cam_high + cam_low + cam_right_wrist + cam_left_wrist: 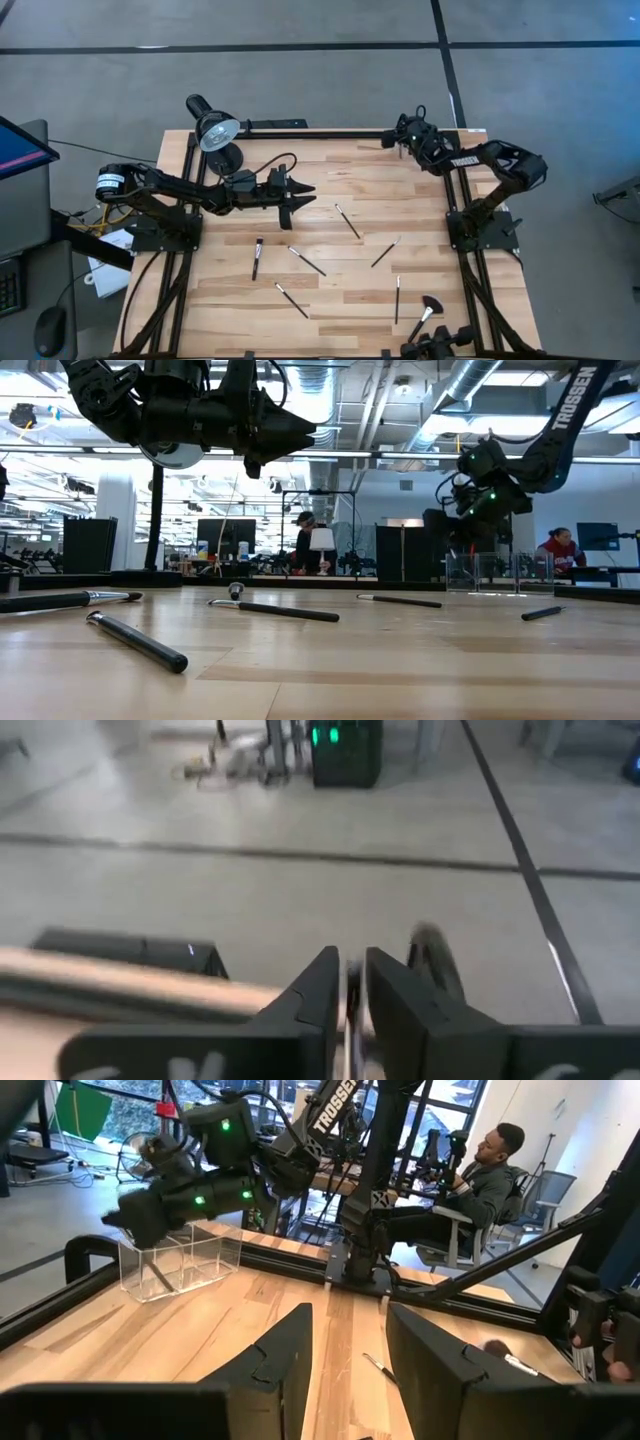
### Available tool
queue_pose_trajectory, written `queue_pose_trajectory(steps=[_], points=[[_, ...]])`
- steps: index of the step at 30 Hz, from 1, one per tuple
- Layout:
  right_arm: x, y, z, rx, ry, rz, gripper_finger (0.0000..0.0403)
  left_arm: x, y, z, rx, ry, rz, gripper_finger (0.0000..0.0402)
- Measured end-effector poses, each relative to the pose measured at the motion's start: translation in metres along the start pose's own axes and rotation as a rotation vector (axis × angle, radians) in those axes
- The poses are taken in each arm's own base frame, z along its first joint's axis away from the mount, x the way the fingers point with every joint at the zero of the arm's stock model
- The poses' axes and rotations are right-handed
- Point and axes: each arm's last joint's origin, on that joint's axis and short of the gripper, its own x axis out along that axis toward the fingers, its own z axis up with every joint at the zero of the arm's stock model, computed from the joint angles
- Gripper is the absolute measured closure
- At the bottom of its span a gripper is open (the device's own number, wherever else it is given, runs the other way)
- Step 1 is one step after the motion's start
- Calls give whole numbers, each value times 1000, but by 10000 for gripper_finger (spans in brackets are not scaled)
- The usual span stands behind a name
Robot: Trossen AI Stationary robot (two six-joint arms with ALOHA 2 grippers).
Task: Sort items
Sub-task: Put the foundation brush into the transparent organizer, then put the eyeshadow brush into the transparent organizer
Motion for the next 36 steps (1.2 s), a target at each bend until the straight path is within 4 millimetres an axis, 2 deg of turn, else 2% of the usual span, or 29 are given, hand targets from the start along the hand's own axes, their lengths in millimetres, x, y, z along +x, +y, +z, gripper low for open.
queue_pose_trajectory(steps=[7,11,17,22,26,30,36], points=[[-1,0,1,-8,-3,-4,307,0,0,0,0,3,1,276],[-10,1,12,-49,-35,5,290,0,0,-1,-1,9,1,276],[-48,6,37,-127,-59,67,278,0,0,-1,-1,12,2,276],[-85,16,49,-140,69,211,282,0,0,-2,-1,21,3,276],[-112,34,45,-133,184,388,287,0,0,-2,-1,20,4,276],[-135,60,34,-174,280,532,295,0,3,-1,-5,14,38,276],[-170,108,15,-290,420,611,307,0,9,0,-5,8,69,276]])
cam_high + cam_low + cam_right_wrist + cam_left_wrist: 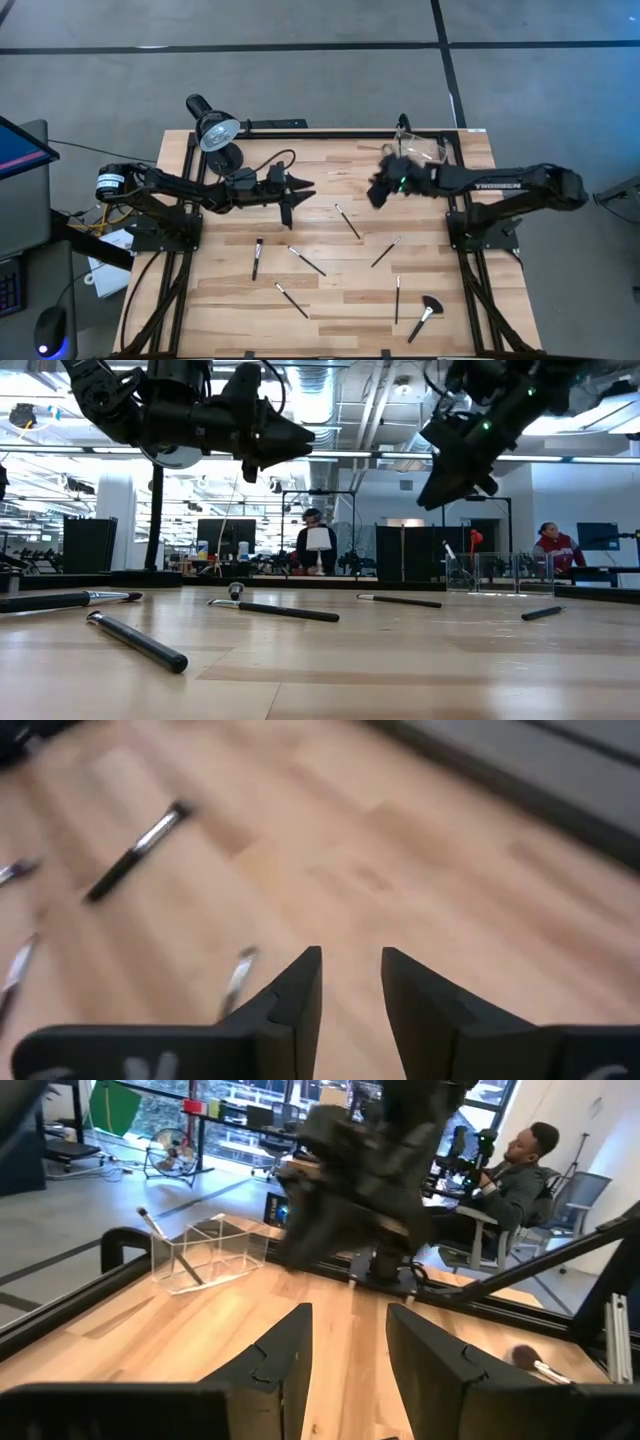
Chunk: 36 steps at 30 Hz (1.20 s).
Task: Sort items
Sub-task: Put the eyeshadow brush into the transparent organizer
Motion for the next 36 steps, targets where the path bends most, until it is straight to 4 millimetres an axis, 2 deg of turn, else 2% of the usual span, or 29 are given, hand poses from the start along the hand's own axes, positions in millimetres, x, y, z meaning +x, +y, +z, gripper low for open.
queue_pose_trajectory(steps=[5,11,14,18,23,27,32,36], points=[[-2,51,-7,-46,14,71,308,0,4,1,-4,-3,14,276],[-20,109,-47,-82,42,56,308,0,1,0,-7,-2,5,276],[-35,132,-69,-67,35,46,308,0,-7,-1,-29,4,-29,276],[-49,156,-84,-50,10,42,308,-1,-26,-4,-38,17,-102,276],[-39,174,-82,-85,54,-11,308,-4,-43,-7,-48,23,-120,278],[-11,177,-75,-145,147,-82,308,-8,-59,-18,-48,112,-133,297],[19,175,-58,-154,264,-82,308,-20,-79,-28,-1,224,-76,327],[20,176,-47,-178,272,-83,308,-37,-93,-20,34,231,-15,349]])
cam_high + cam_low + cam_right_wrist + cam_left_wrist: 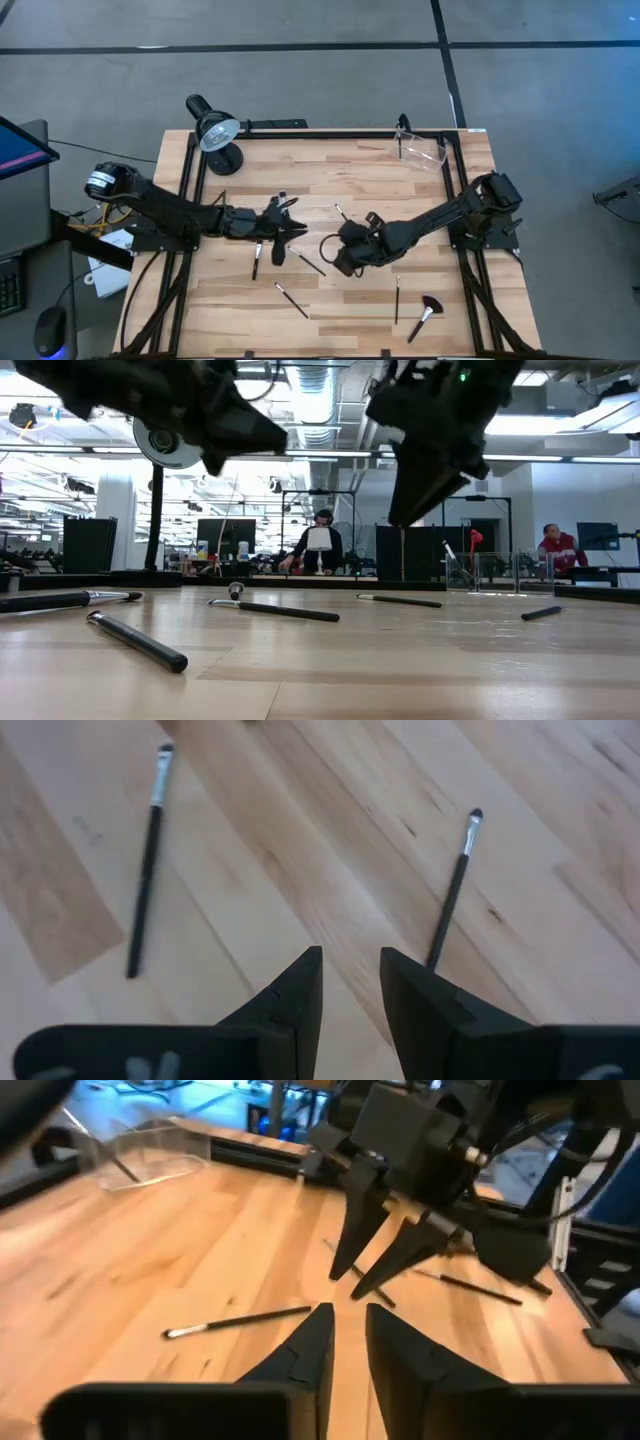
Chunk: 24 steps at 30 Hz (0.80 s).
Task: Sort items
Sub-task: Put the eyeshadow brush into the transparent organizer
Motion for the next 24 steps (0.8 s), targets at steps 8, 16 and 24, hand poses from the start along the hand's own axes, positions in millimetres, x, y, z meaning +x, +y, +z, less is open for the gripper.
queue_pose_trajectory(steps=[8,16,24], points=[[-2,-12,22,61,38,8,308,-43,-23,8,21,-35,173,394],[22,-52,51,127,137,14,308,-53,-35,6,-17,-50,141,395],[43,-71,58,127,192,-20,302,-56,-39,5,-11,-46,117,395]])
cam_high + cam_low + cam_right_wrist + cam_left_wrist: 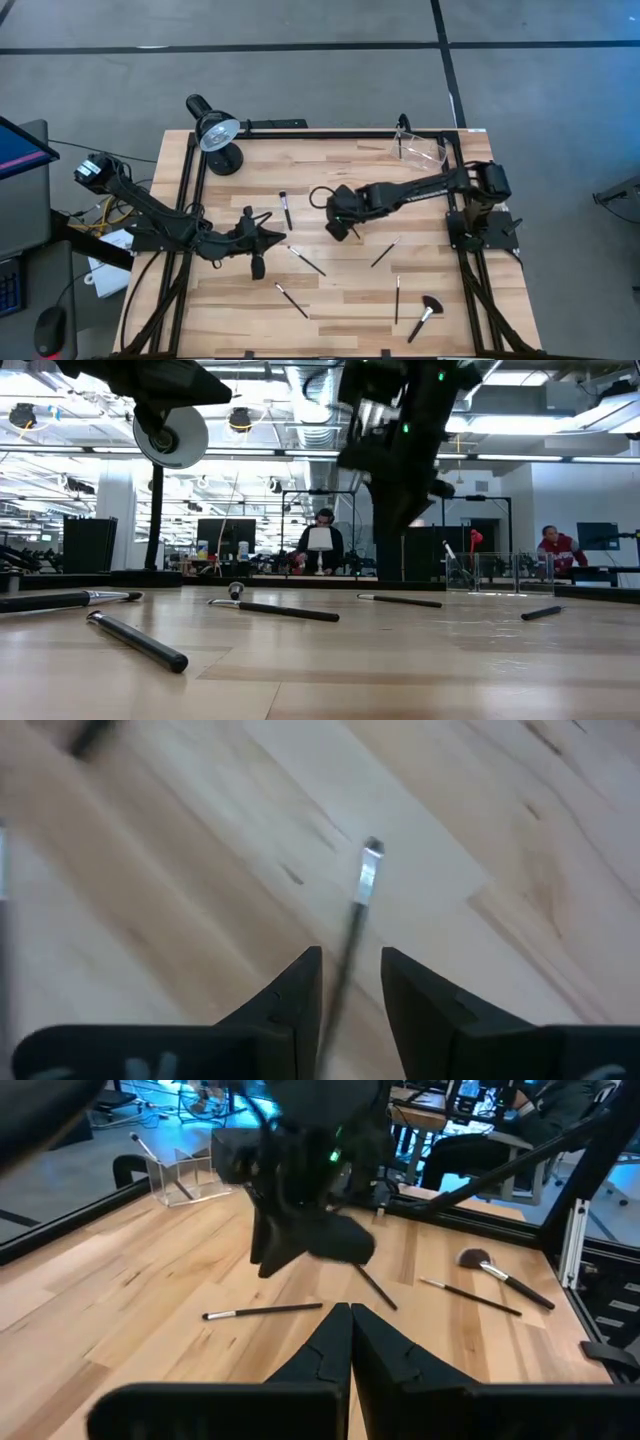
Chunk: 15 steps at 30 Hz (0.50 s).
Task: Sort items
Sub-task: Put the eyeshadow brush into the transparent organizer
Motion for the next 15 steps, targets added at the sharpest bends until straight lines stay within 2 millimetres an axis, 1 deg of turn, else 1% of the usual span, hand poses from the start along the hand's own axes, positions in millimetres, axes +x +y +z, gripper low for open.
queue_pose_trajectory(steps=[3,7,11,13,15], points=[[14,4,4,-9,11,23,289,0,0,0,11,2,1,395],[42,2,1,-21,92,-13,274,0,0,-1,33,9,2,395],[58,-1,2,-28,125,-32,271,-1,0,0,32,10,-12,395],[60,-4,1,-31,139,-42,274,-1,0,0,34,12,-18,395],[59,-4,5,-32,118,-27,278,-1,0,0,33,11,-19,395]])
